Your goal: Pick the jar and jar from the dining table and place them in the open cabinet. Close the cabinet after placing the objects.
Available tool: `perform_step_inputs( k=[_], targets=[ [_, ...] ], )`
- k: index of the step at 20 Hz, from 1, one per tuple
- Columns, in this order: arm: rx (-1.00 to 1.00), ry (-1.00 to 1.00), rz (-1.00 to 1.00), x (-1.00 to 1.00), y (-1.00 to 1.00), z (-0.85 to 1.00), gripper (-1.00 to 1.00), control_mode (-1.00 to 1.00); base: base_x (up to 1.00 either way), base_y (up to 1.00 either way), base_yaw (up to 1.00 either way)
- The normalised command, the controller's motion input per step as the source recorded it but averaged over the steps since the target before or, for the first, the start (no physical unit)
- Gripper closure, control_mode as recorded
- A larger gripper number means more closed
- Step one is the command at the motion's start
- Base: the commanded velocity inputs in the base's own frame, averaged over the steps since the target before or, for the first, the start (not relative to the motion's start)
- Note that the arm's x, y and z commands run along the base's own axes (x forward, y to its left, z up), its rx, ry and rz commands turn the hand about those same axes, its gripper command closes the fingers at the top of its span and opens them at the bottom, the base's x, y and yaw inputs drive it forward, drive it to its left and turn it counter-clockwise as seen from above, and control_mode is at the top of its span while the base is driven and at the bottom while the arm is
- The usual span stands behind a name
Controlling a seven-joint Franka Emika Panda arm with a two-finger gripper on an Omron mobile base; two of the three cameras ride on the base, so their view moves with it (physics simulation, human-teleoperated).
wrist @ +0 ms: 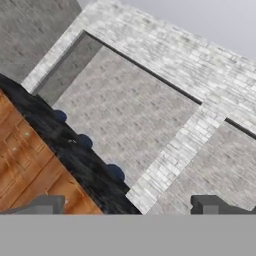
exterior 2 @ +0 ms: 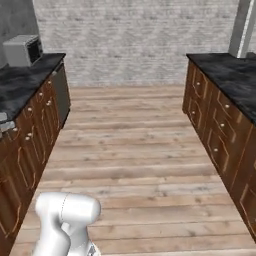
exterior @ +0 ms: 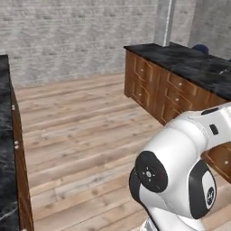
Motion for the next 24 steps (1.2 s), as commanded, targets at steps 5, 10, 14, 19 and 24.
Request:
perform_step_inputs(
  k=[5,10,14,19,24],
  targets=[
    [0.00,0.00,0.00,0.00,0.00,0.00,-1.00,1.00,0.95,0.00,-0.42],
    [0.00,0.00,0.00,0.00,0.00,0.00,-1.00,1.00,0.55,0.00,-0.57],
    [0.00,0.00,0.00,0.00,0.00,0.00,-1.00,1.00,0.45,0.00,-0.60],
    [0.00,0.00,0.00,0.00,0.00,0.00,-1.00,1.00,0.62,0.07,-0.54],
    [0.00,0.00,0.00,0.00,0.00,0.00,-1.00,1.00,0.75,0.25,-0.44]
  ],
)
